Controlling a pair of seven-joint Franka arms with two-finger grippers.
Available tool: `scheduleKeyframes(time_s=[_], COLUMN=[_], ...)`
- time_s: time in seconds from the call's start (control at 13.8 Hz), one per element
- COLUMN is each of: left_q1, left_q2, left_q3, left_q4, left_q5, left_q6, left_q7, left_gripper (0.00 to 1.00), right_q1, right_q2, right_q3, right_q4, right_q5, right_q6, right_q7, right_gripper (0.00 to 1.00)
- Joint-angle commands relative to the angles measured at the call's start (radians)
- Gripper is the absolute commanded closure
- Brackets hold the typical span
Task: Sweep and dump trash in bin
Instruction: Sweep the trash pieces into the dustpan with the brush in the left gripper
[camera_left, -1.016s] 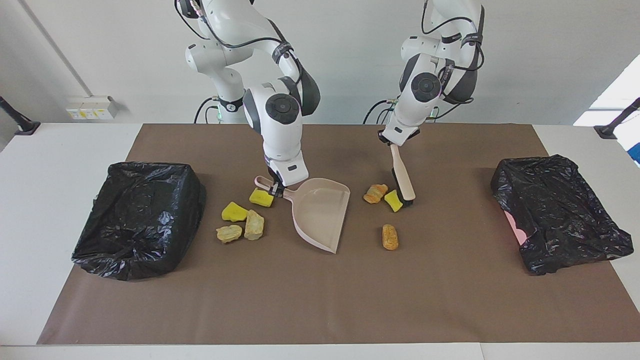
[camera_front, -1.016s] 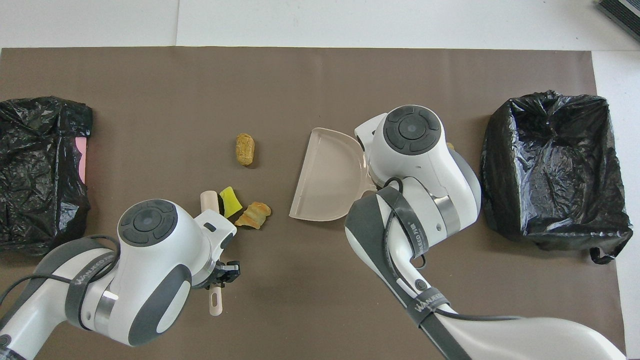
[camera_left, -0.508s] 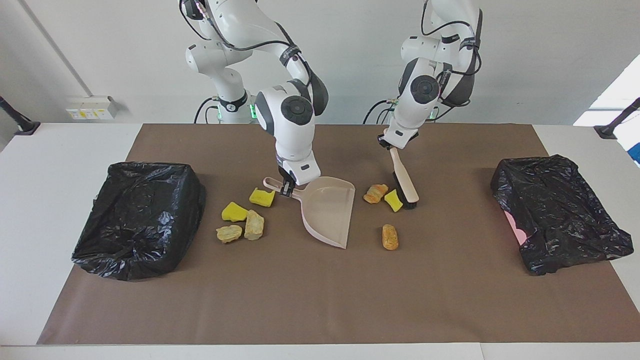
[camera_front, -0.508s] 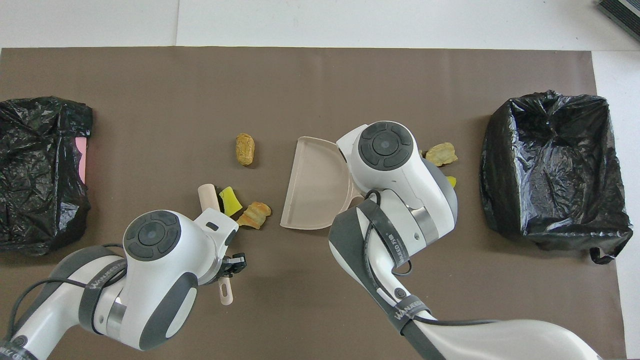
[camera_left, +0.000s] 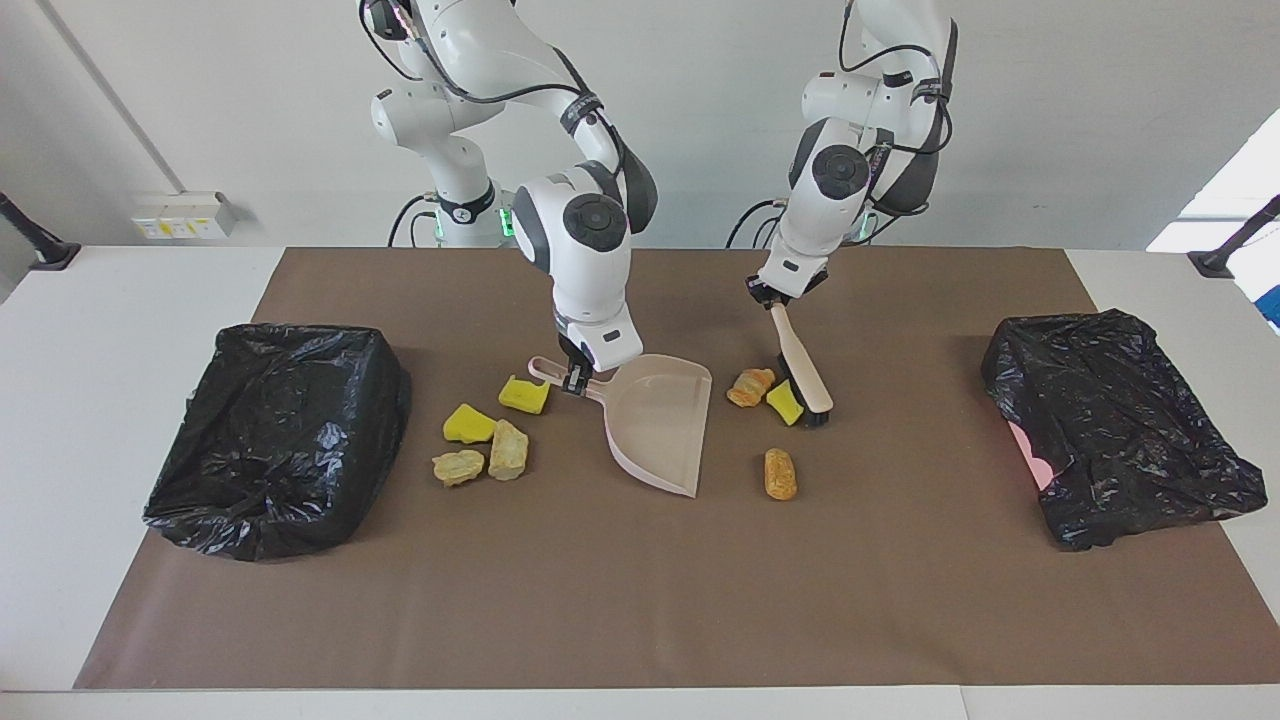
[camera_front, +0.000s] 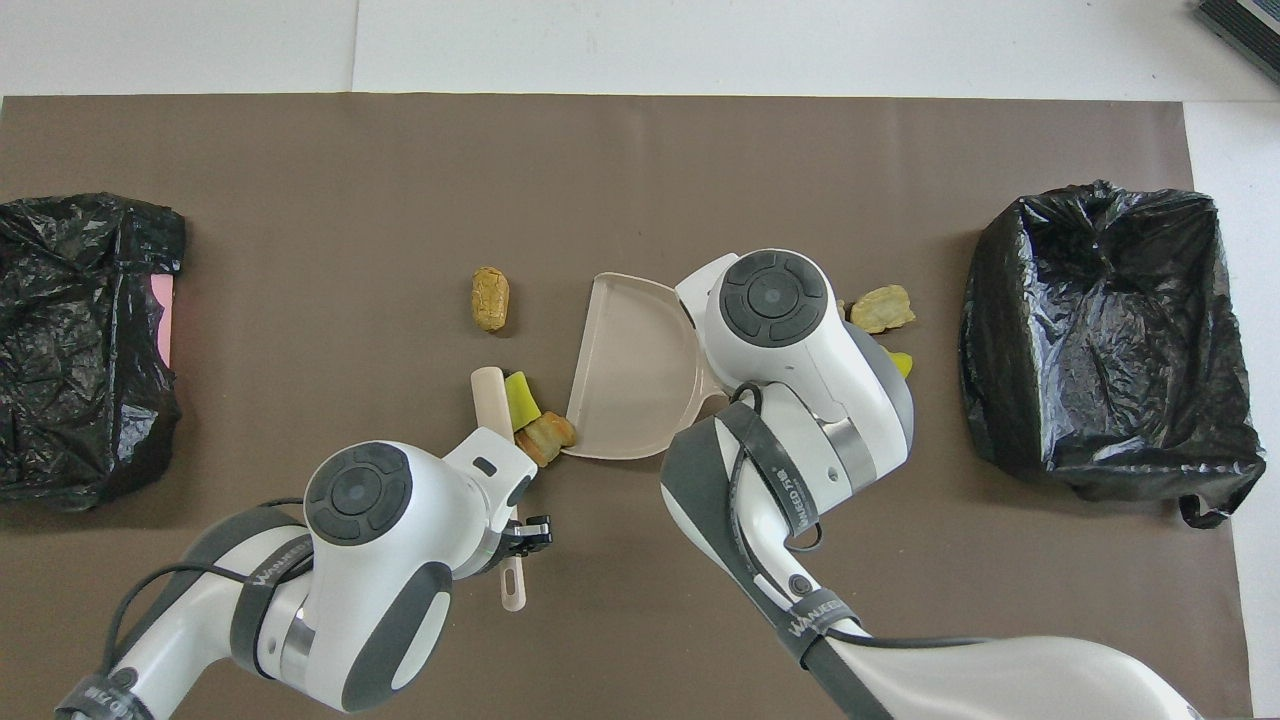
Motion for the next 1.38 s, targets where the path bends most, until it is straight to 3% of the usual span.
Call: scheduleKeyframes(time_s=[0.0, 0.29, 0.44, 0.65, 0.87, 0.94, 1.09, 1.31], left_q1=[-0.033, -0.067, -0.048, 0.076, 0.174, 0.193, 0.206, 0.272], left_q2=[0.071, 0.081, 0.078, 0.091, 0.125, 0.134, 0.185, 0.266], left_q3=[0.006, 0.006, 0.015, 0.016, 0.018, 0.018, 0.016, 0.018], left_q4=[0.087, 0.124, 0.191, 0.309, 0.388, 0.400, 0.440, 0.498], left_q5=[-0.028, -0.029, -0.031, -0.016, -0.012, 0.015, 0.207, 0.270], left_q6=[0.033, 0.041, -0.008, -0.133, -0.181, -0.181, -0.181, -0.177], left_q7=[0.036, 0.157, 0.159, 0.182, 0.364, 0.389, 0.450, 0.536], left_gripper=[1.00, 1.00, 1.00, 1.00, 1.00, 1.00, 1.00, 1.00], right_q1=[-0.006, -0.007, -0.009, -0.009, -0.007, -0.006, -0.006, -0.006], right_q2=[-0.007, -0.008, -0.008, -0.008, -0.011, -0.012, -0.013, -0.013], right_q3=[0.006, 0.006, 0.006, 0.006, 0.006, 0.006, 0.006, 0.007], right_q4=[-0.019, -0.021, -0.021, -0.024, -0.026, -0.026, -0.030, -0.032], right_q5=[-0.008, -0.008, -0.005, 0.005, 0.006, 0.006, 0.008, 0.008], right_q6=[0.024, 0.024, 0.024, 0.022, 0.019, 0.019, 0.021, 0.022], right_q7=[0.018, 0.018, 0.018, 0.027, 0.074, 0.084, 0.088, 0.091], right_gripper=[1.00, 1.00, 1.00, 1.00, 1.00, 1.00, 1.00, 1.00])
